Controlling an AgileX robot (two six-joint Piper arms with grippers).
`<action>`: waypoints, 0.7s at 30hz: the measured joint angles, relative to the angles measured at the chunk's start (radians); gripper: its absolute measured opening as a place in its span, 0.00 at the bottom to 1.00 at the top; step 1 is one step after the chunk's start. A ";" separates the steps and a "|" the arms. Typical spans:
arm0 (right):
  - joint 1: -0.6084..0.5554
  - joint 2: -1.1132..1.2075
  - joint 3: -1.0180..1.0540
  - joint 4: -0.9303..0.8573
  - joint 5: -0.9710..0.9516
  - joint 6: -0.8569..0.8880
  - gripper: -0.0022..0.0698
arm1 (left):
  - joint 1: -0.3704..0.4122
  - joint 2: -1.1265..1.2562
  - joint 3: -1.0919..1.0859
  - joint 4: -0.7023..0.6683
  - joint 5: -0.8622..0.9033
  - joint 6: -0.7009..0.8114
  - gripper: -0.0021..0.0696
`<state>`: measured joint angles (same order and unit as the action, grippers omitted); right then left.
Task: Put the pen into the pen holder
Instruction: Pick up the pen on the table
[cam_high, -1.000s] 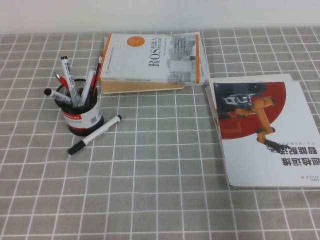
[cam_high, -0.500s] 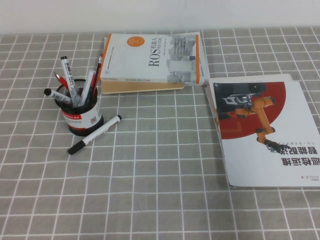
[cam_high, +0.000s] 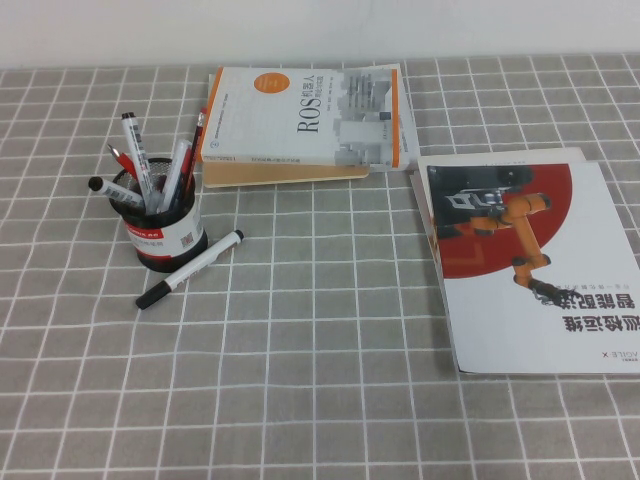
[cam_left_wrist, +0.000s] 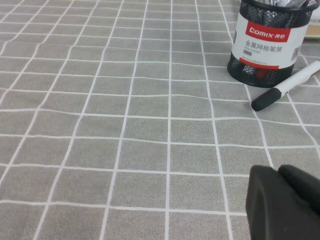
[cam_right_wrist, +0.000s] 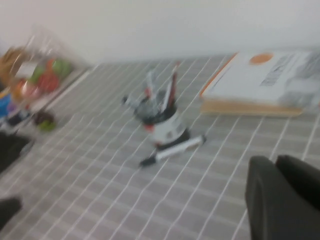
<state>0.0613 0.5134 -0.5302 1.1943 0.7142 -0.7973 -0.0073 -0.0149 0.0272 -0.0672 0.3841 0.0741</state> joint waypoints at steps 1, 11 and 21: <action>0.000 0.000 0.000 -0.004 0.021 0.000 0.01 | 0.000 0.000 0.000 0.000 0.000 0.000 0.02; 0.000 0.068 -0.097 -0.031 0.119 0.036 0.01 | 0.000 0.000 0.000 0.000 0.000 0.000 0.02; 0.103 0.324 -0.311 -0.049 0.244 0.066 0.01 | 0.000 0.000 0.000 0.000 0.000 0.000 0.02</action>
<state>0.1648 0.8373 -0.8410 1.1455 0.9583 -0.7317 -0.0073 -0.0149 0.0272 -0.0672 0.3841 0.0741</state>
